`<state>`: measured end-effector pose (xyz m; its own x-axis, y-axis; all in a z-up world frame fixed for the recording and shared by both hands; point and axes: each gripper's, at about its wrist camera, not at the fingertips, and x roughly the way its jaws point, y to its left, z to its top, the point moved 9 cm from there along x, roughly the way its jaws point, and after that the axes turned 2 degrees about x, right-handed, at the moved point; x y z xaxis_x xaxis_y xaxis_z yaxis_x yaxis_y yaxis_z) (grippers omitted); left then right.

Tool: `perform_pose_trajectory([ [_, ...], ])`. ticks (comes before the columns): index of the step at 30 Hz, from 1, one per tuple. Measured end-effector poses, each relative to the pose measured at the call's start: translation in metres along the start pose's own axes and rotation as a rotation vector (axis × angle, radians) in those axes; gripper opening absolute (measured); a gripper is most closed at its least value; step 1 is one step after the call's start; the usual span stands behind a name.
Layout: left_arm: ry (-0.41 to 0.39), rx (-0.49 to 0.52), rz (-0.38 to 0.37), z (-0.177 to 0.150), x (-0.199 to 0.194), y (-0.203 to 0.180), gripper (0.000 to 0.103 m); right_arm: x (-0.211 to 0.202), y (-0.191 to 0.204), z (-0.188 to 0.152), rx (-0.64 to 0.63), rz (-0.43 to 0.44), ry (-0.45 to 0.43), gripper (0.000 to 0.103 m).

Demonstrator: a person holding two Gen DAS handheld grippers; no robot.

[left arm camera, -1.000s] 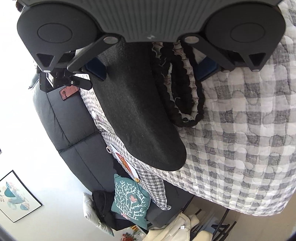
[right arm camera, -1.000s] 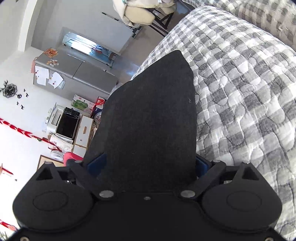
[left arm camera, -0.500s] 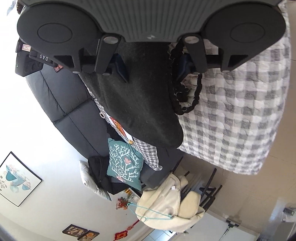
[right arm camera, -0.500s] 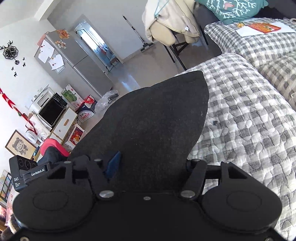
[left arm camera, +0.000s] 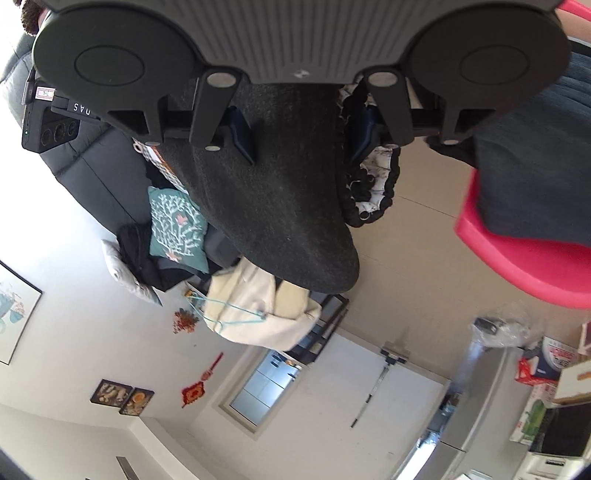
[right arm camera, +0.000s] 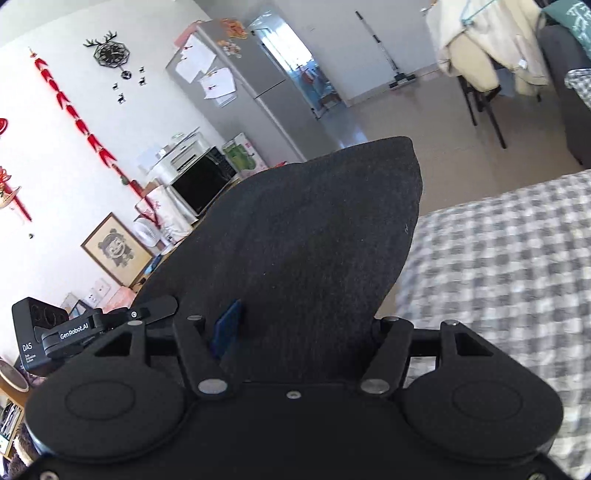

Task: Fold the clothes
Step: 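Grasp the folded cardigan with both grippers and lift it off the quilt, then carry the cardigan with both grippers and lower it onto the clothes stack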

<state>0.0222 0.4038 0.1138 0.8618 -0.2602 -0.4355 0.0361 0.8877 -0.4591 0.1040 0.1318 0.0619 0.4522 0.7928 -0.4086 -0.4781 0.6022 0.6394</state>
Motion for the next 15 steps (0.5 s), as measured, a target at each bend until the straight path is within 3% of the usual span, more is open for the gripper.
perform_pose_trajectory([
  [6, -0.068, -0.039, 0.148, 0.038, -0.066, 0.097, 0.055, 0.081, 0.084, -0.003, -0.013, 0.102, 0.076, 0.064],
  [8, -0.116, -0.067, 0.202, 0.049, -0.086, 0.138, 0.049, 0.11, 0.106, -0.009, -0.014, 0.122, 0.1, 0.064],
  [12, -0.113, -0.181, 0.29, 0.044, -0.087, 0.214, 0.048, 0.162, 0.144, -0.028, -0.035, 0.144, 0.138, 0.062],
  [15, -0.126, -0.247, 0.293, 0.029, -0.077, 0.248, 0.049, 0.194, 0.139, -0.04, -0.032, 0.08, 0.123, 0.062],
])
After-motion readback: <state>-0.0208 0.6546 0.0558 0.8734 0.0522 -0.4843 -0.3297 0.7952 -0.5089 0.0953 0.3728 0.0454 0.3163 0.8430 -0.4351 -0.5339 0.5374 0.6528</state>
